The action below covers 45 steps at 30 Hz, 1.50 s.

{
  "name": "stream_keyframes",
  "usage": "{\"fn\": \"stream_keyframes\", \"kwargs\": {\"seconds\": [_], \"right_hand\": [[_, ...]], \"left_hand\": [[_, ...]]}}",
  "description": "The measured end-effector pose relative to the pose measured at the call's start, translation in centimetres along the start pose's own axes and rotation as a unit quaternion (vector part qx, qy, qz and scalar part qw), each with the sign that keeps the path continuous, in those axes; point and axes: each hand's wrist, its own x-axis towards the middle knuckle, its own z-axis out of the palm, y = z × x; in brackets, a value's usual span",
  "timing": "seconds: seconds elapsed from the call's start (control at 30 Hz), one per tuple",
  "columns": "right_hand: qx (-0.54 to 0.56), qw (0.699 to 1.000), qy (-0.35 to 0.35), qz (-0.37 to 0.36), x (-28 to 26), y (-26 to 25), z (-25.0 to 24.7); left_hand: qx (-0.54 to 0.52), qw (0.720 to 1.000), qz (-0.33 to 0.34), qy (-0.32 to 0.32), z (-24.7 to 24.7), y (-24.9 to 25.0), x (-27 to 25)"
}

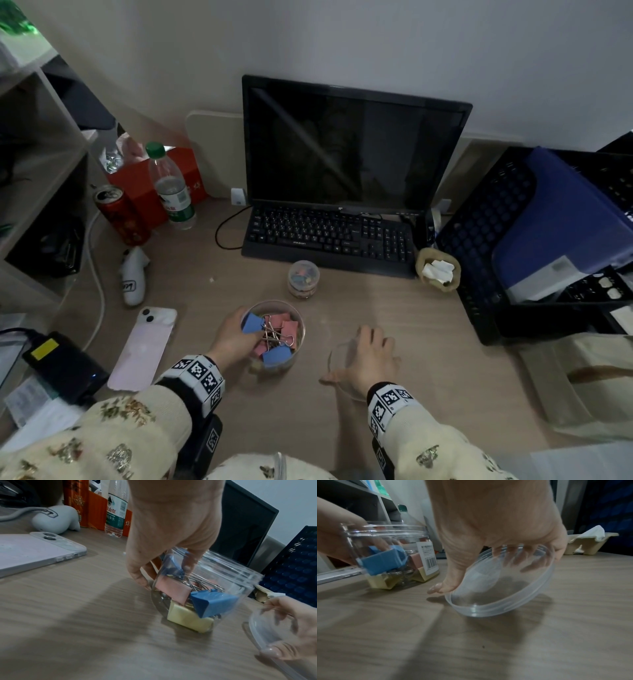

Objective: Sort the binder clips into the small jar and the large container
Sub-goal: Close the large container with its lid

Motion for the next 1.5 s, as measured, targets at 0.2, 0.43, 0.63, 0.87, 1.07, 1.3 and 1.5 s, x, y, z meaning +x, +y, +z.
{"fn": "stream_keyframes", "kwargs": {"seconds": [0.2,0.43,0.63,0.87,1.07,1.3,1.5], "right_hand": [[0.058,0.998,-0.011,-0.008,0.6,-0.7,-1.8],[0.09,0.995,0.029,-0.022,1.7,-2.0,-3.0],[0.134,0.985,0.075,-0.082,1.6,-2.3,-3.1],[0.219,0.964,0.085,-0.121,1.3,-2.1,-4.2],[0.29,0.932,0.03,-0.217,0.5,-4.1,-5.2],[0.124,0.922,0.065,-0.36,-0.2,-6.0,-2.9],[0.072,0.896,0.075,-0.431,-0.3,-5.5,-1.2]], "left_hand": [[0.0,1.0,-0.015,-0.007,-0.2,-0.1,0.1],[0.013,1.0,-0.021,-0.001,-0.2,0.5,-0.2],[0.011,0.999,-0.045,-0.013,1.1,1.1,0.1],[0.055,0.996,-0.055,-0.053,3.4,1.8,0.9],[0.011,0.994,-0.067,-0.088,4.1,-0.5,4.1],[-0.195,0.968,-0.137,-0.085,2.6,2.2,2.2],[-0.233,0.965,-0.091,-0.083,1.5,3.1,1.0]]}}
